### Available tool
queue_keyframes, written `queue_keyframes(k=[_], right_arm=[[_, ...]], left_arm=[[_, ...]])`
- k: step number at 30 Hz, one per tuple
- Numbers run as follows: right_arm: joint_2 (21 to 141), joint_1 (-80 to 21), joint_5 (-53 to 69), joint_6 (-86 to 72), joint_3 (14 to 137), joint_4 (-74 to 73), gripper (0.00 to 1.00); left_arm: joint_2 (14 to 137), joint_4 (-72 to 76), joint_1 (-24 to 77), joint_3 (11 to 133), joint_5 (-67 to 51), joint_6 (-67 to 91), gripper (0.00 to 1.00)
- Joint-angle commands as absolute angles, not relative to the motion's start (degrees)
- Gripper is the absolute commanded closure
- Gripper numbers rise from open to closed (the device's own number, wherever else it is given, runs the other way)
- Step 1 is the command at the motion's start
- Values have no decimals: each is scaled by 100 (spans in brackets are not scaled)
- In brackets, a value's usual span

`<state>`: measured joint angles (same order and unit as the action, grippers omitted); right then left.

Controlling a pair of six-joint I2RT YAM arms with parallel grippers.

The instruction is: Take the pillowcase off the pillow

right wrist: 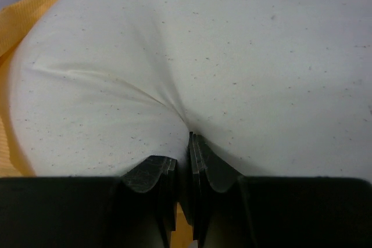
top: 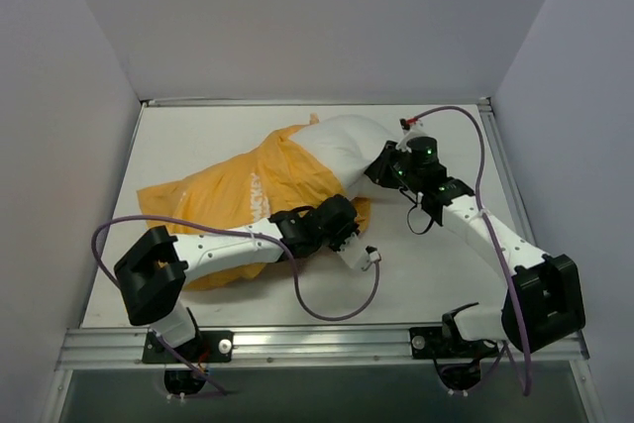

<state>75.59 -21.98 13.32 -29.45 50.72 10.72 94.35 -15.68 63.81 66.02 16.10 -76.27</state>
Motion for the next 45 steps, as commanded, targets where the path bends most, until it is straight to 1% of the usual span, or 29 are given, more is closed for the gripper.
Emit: queue_keyframes(k=[1, 7, 9, 14, 16, 18, 20, 22, 27, 28, 30, 32, 33, 34, 37, 39, 40, 41, 42, 43, 44, 45], right_arm=[[7129, -1618, 775, -2690, 5019, 1012, 100], [6794, -924, 571, -2373, 4755, 748, 100], [6724, -783, 554, -2277, 4772, 660, 100], [6452, -475, 553, -2110, 4922, 361, 100], [6329, -194, 650, -2031, 4966, 229, 100], [6215, -27, 720, -1952, 5036, 141, 100], [6170, 228, 843, -1890, 5071, 44, 100], [6117, 307, 949, -1837, 5071, 18, 100], [5933, 316, 923, -1732, 5010, -334, 100], [5889, 334, 923, -1714, 5010, -404, 100], [5871, 360, 975, -1644, 5019, -466, 100], [5915, 334, 1324, -1547, 5036, -527, 100], [5906, 282, 1492, -1573, 4949, -484, 100], [5863, 186, 1651, -1599, 4879, -449, 100], [5599, -718, 1740, -1705, 4668, -509, 100], [5476, -1402, 1749, -1836, 4641, -745, 100], [5467, -1572, 1749, -1915, 4649, -834, 97], [5449, -1730, 1775, -1968, 4667, -948, 87], [5467, -1975, 1845, -2004, 4693, -1184, 61], [5475, -2082, 1881, -2004, 4754, -1326, 53], [5484, -2187, 1907, -1987, 4920, -1475, 41], [5467, -2371, 1925, -1943, 5035, -1720, 10]], left_arm=[[8703, -2696, 6205, 6531, 1363, -7533, 98], [7420, -3891, 5671, 5854, 1178, -7725, 98], [7043, -4016, 5503, 5740, 1178, -7813, 98], [6671, -4517, 4801, 5590, 1204, -7910, 98], [6478, -4605, 4528, 5503, 1160, -8181, 98], [6294, -4536, 3975, 5283, 1108, -8663, 98], [6214, -4412, 3466, 5203, 1003, -9007, 98], [6231, -4333, 3236, 5238, 923, -9105, 98], [6477, -4009, 2682, 5318, 765, -9438, 98], [6530, -3851, 2367, 5317, 730, -9526, 98], [6653, -3797, 2128, 5413, 625, -9720, 98], [6540, -4015, 2144, 5589, 415, -9660, 98], [6452, -4330, 2240, 5694, 48, -9598, 98], [6355, -4437, 2520, 5843, -69, -9545, 98], [6004, -4561, 3196, 5950, -474, -9168, 98], [5906, -4649, 3409, 5941, -597, -8966, 98], [5889, -4684, 3462, 5898, -685, -8921, 98], [5871, -4711, 3506, 5863, -729, -8921, 98], [5854, -4754, 3516, 5836, -773, -8938, 98], [5836, -4764, 3507, 5792, -826, -8947, 98], [5792, -4772, 3507, 5714, -852, -8991, 98], [5766, -4825, 3516, 5678, -879, -9035, 98]])
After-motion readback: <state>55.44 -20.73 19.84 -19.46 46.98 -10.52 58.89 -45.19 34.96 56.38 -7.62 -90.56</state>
